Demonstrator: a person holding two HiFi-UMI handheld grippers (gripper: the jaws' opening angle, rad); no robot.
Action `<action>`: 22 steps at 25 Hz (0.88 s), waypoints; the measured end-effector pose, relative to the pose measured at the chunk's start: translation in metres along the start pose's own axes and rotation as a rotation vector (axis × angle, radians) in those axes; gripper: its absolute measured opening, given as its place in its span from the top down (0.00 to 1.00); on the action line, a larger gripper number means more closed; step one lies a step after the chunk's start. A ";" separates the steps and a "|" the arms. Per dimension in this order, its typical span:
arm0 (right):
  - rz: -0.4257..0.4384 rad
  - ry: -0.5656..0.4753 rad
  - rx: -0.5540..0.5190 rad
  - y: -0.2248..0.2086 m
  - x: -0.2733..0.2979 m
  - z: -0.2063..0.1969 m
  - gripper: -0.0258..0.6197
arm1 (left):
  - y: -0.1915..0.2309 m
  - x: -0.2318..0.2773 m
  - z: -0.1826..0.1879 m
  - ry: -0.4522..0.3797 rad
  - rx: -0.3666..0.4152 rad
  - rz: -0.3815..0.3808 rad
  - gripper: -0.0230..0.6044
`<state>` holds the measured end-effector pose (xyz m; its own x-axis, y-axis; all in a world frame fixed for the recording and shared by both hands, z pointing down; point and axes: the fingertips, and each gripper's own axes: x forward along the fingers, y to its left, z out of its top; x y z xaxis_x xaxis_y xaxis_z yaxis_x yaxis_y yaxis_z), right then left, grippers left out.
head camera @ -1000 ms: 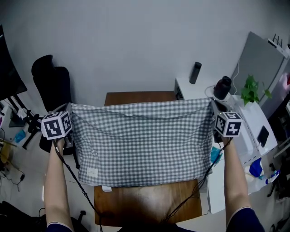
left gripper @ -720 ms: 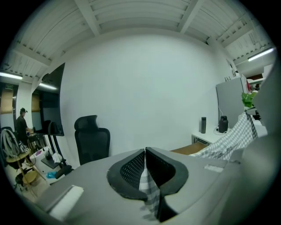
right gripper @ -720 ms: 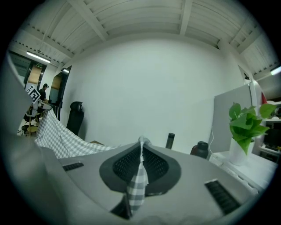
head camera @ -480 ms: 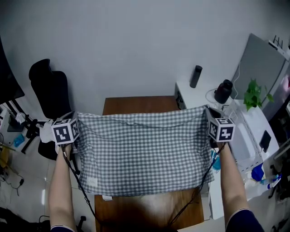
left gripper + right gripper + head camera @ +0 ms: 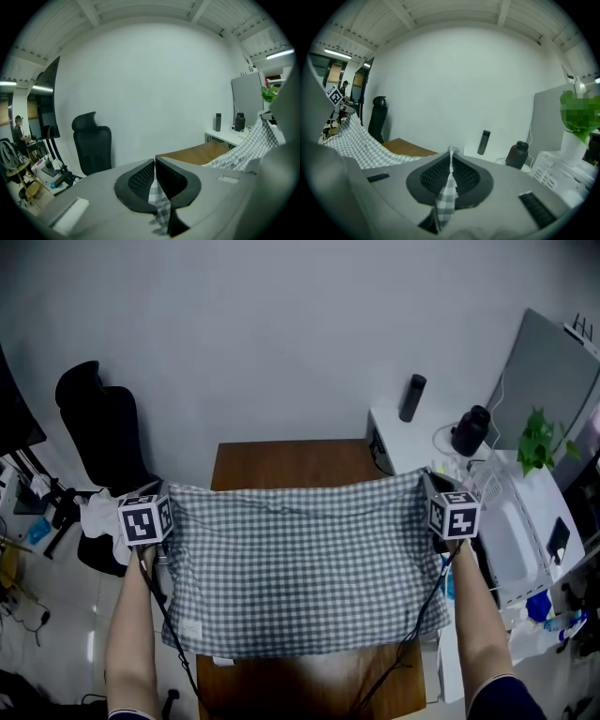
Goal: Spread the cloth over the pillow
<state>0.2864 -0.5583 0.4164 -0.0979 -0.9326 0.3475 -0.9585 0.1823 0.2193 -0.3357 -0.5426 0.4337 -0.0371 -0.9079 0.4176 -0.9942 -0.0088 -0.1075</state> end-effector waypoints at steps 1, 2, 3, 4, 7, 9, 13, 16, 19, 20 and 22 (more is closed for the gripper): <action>0.003 0.007 0.000 0.001 0.004 -0.003 0.92 | -0.001 0.003 -0.003 0.007 0.003 0.000 0.93; 0.005 0.015 0.000 0.002 0.007 -0.007 0.92 | -0.002 0.007 -0.006 0.015 0.006 0.002 0.93; 0.007 0.022 0.001 0.003 0.011 -0.010 0.92 | -0.003 0.010 -0.009 0.023 0.007 0.004 0.93; 0.008 0.028 0.003 0.004 0.014 -0.013 0.92 | -0.003 0.014 -0.011 0.031 0.009 0.006 0.93; 0.009 0.047 0.001 0.006 0.023 -0.022 0.92 | -0.003 0.025 -0.020 0.057 0.019 0.014 0.93; 0.012 0.060 0.002 0.007 0.030 -0.028 0.92 | -0.002 0.031 -0.025 0.073 0.023 0.021 0.93; 0.018 0.090 0.012 0.008 0.043 -0.042 0.92 | -0.006 0.043 -0.032 0.091 0.027 0.023 0.93; 0.027 0.122 0.016 0.012 0.052 -0.055 0.92 | -0.011 0.052 -0.039 0.108 0.032 0.012 0.93; 0.036 0.155 0.017 0.016 0.061 -0.067 0.92 | -0.013 0.061 -0.047 0.131 0.040 0.005 0.93; 0.036 0.163 0.016 0.017 0.063 -0.070 0.92 | -0.014 0.064 -0.050 0.141 0.044 0.002 0.93; 0.032 0.176 0.013 0.018 0.066 -0.075 0.92 | -0.015 0.069 -0.057 0.160 0.052 -0.001 0.93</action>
<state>0.2830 -0.5931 0.5121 -0.0812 -0.8571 0.5086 -0.9592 0.2059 0.1939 -0.3290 -0.5812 0.5154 -0.0561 -0.8293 0.5559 -0.9878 -0.0348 -0.1517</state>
